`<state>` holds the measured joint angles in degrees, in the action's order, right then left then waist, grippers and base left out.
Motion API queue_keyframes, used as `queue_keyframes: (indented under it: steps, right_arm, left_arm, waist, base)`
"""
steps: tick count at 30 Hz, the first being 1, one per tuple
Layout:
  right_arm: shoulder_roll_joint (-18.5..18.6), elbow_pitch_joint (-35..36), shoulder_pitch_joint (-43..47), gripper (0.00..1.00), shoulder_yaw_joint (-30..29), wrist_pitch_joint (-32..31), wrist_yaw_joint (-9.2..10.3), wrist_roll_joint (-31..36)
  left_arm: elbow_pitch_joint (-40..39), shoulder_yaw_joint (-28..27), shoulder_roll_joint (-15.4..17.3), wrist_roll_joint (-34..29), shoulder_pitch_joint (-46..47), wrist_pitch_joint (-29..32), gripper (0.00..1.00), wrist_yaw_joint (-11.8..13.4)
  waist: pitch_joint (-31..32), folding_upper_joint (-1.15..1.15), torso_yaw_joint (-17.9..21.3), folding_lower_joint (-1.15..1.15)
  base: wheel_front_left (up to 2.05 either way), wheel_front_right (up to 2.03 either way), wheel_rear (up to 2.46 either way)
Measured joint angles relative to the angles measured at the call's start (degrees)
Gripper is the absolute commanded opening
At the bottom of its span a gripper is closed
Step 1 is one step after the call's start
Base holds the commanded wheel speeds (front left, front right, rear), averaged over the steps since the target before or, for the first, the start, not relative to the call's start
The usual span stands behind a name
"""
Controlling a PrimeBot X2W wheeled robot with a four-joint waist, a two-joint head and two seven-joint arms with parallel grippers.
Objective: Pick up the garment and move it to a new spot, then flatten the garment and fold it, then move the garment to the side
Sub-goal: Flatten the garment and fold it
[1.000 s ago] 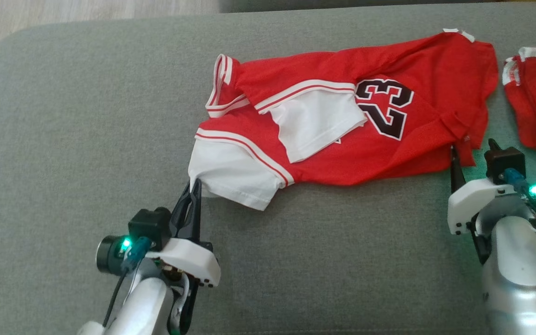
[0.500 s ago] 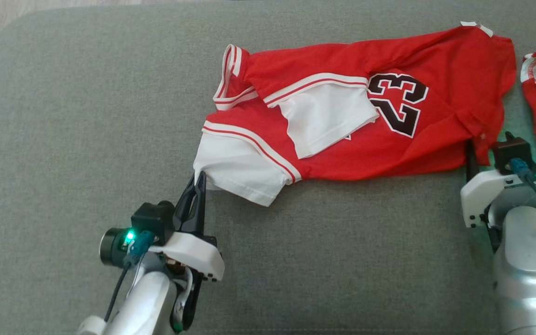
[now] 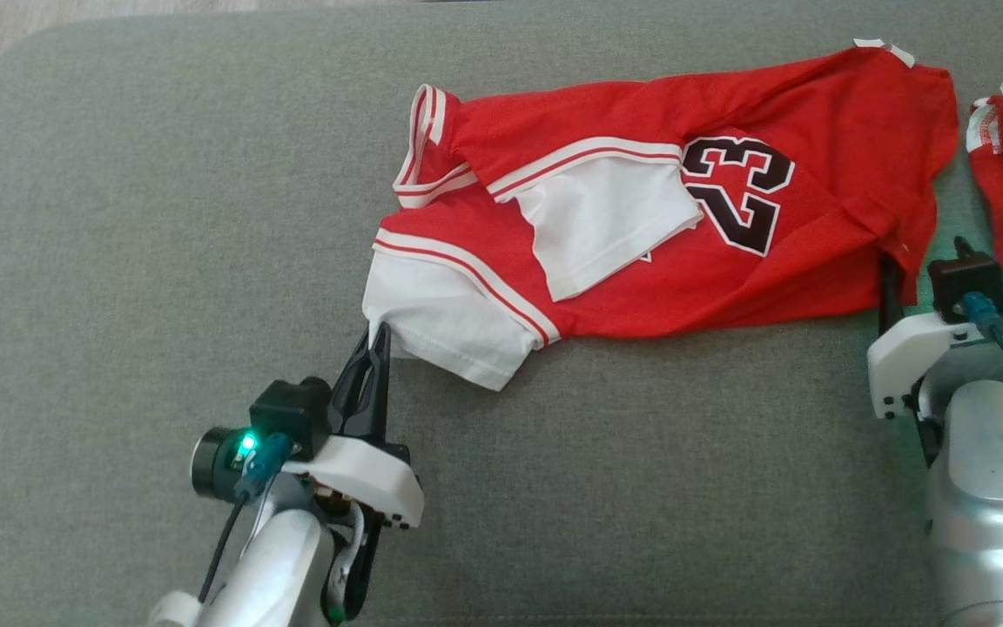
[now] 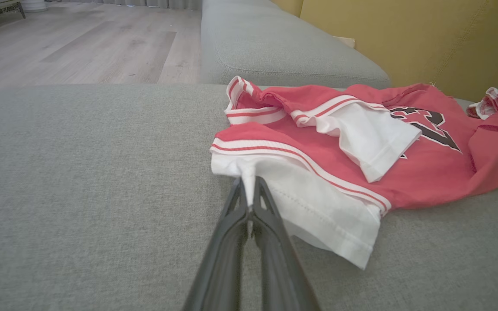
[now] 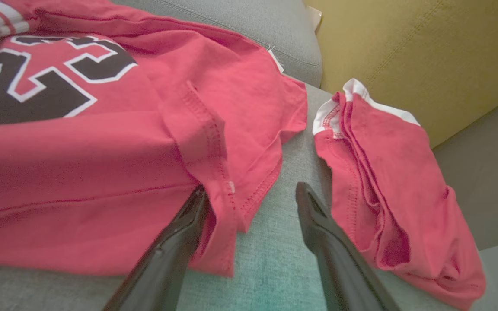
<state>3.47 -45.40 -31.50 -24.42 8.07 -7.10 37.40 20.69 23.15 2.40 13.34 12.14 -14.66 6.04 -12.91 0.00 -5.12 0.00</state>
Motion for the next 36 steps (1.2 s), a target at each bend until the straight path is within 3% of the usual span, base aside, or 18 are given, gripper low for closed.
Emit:
queue_keyframes:
  steps: [10,11,12,22,30,36]
  right_arm:
    - [0.01,-1.49,-1.25,1.00,1.48,-0.02,0.00,0.01]
    - [0.01,-1.77,-1.43,0.28,1.47,-0.03,0.00,0.01]
    - [0.01,-2.01,-1.55,0.00,1.45,-0.04,0.00,0.02]
    - [-0.08,-7.79,-2.43,0.00,1.64,2.88,0.00,-2.54]
    - [0.13,-18.85,-7.46,0.00,11.37,5.04,0.00,-15.47]
    - [0.23,-26.24,-11.01,0.00,23.01,5.14,0.00,-30.72]
  left_arm:
    - [-0.07,0.08,0.00,0.00,0.00,0.00,0.00,0.00]
    - [-0.07,0.08,0.00,0.00,0.00,0.00,0.00,0.00]
    - [-0.09,0.08,0.00,0.00,0.00,0.00,0.00,0.00]
    - [-0.68,-2.02,0.01,-0.24,-0.03,0.00,0.00,-0.02]
    - [-2.19,-5.99,0.02,-1.85,-0.12,0.00,0.00,-1.60]
    - [-3.76,-9.29,1.00,-2.15,0.00,0.00,0.00,-4.20]
  waist:
    - [-0.11,0.00,-0.47,0.00]
    - [-0.10,0.00,-0.48,0.00]
    - [-0.08,0.00,-0.49,0.00]
    - [1.37,0.00,0.52,0.00]
    - [4.54,0.00,2.72,0.00]
    - [7.02,0.00,4.62,0.00]
  base:
    - [0.00,0.00,0.00]
    - [0.00,0.00,0.00]
    - [0.00,0.00,0.00]
    - [0.00,0.00,0.00]
    - [0.00,0.00,0.00]
    - [0.00,0.00,0.00]
